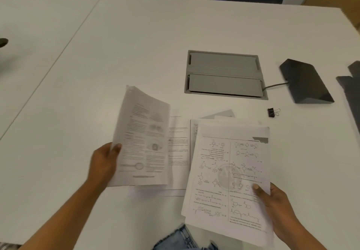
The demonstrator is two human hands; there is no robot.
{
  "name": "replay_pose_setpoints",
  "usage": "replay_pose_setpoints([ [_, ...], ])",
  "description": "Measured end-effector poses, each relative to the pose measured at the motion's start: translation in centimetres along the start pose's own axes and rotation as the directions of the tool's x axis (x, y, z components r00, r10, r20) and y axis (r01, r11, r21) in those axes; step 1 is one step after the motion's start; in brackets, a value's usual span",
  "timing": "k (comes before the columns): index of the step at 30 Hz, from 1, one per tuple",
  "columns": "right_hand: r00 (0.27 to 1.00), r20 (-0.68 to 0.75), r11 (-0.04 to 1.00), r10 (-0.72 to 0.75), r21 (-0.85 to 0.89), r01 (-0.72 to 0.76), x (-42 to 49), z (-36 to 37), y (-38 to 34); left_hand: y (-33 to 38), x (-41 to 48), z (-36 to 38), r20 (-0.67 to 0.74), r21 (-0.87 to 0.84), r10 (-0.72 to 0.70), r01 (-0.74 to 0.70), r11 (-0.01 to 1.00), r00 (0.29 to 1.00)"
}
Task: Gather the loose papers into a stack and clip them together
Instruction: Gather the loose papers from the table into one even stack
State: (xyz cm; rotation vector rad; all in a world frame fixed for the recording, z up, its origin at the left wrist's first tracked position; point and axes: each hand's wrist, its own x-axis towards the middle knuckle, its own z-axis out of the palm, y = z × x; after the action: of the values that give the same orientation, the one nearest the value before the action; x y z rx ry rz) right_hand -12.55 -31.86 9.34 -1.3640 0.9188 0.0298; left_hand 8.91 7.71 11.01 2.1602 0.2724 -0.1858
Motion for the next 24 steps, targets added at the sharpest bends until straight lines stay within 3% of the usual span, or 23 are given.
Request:
replay_pose_setpoints([
  [5,1.000,0.028,1.000,-0.007,-0.009,0.007,0.2,1.0,-0.2,2.8,-2.4,-3.7,-0.096,-0.186,-0.030,0.012,0.983,0.995],
  [11,0.998,0.067,1.000,-0.012,-0.021,0.014,0.4,3.1,-1.0,6.5,-6.6,-1.1,0.135,-0.345,0.009,0.038,0.938,0.991],
  [18,0.977,0.208,0.997,-0.042,0.069,0.029,-0.2,5.5,-2.4,9.0,-9.1,4.5,0.381,-0.345,0.014,0.128,0.930,0.925],
  [21,0.978,0.207,0.994,-0.032,0.111,0.009,-0.4,6.1,-3.0,9.4,-9.0,5.4,0.392,-0.285,-0.029,0.152,0.946,0.919],
  [24,0.972,0.233,0.990,-0.039,0.141,0.006,-0.8,6.3,-3.2,9.6,-8.8,5.6,0.337,-0.180,0.011,0.053,0.982,0.942],
])
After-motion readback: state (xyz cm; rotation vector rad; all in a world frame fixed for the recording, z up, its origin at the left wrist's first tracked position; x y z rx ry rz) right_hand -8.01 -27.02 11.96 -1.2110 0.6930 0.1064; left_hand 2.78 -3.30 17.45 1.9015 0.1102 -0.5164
